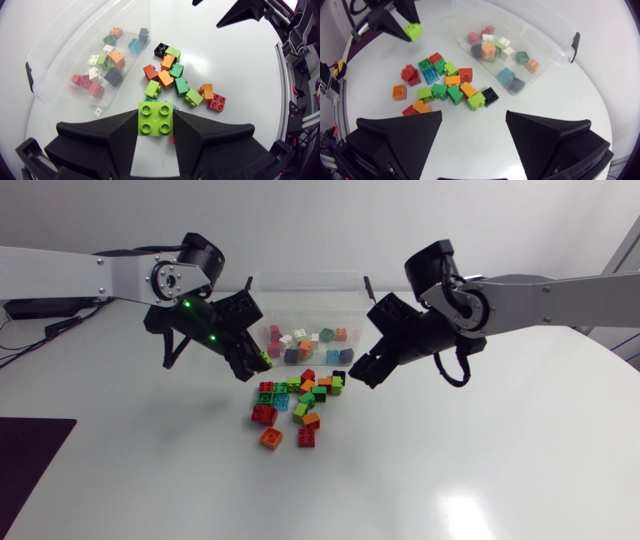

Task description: Place the duplo bricks in the container

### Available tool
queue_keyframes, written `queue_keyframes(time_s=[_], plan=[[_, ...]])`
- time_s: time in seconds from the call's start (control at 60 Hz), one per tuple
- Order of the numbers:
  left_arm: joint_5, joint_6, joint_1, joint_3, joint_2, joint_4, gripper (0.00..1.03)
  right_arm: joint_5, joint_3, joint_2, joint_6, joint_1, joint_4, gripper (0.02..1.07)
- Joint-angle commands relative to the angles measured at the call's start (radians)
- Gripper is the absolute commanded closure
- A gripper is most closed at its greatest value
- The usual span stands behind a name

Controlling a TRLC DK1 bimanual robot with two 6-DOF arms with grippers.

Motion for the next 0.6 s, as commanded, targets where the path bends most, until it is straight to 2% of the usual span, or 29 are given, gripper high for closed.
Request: queue_keyframes(time_s=[0.0,0.583], plan=[[0.009,-0.023,-0.014,-0.031,-0.036,-0.014,0.73,-0.011,0.027,0.062,-0.065,-0.002,-0.022,0.13],[0.011,-0.119,-0.053,0.074,-0.112,-0.017,0.73,-0.025,0.250,0.355,-0.297,0.034,-0.157,0.13]])
